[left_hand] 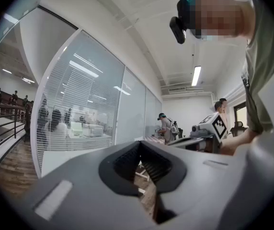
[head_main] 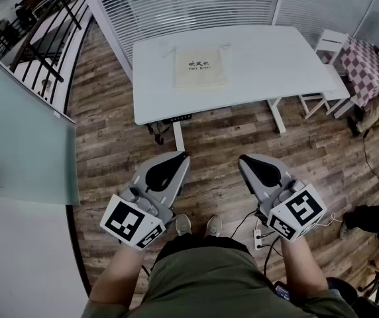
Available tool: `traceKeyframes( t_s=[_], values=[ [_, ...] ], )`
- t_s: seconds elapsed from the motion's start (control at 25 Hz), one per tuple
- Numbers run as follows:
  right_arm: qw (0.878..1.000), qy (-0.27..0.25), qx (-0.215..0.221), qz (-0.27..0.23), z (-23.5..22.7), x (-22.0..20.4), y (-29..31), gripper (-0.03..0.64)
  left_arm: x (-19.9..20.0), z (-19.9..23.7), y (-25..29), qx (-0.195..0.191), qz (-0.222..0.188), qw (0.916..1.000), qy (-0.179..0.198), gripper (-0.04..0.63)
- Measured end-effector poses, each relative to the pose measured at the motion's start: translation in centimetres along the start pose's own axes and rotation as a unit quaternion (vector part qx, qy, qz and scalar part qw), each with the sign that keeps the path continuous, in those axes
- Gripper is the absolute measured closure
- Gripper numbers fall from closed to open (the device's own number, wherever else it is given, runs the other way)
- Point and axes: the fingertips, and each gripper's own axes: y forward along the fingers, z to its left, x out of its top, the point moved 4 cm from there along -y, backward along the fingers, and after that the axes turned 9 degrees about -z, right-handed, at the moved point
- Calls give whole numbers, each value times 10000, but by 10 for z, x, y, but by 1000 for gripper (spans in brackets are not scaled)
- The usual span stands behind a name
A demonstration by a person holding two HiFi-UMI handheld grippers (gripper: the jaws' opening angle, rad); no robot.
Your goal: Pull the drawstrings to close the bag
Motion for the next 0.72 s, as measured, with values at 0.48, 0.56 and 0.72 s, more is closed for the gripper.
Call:
traceKeyframes(
  t_s=[0.48,0.56,0.72],
  values=[
    [9998,185,7,11,-13,-7,1,609,-13,4,9,49,78,9999,-64,591],
    [9998,205,-7,23,-15,-9,0,609,-15,4,9,84,97,9999,-76,592],
    [9997,237,-20,30,-22,-12,-3,609,-20,4,11,171,93,9997,-112,591]
  ],
)
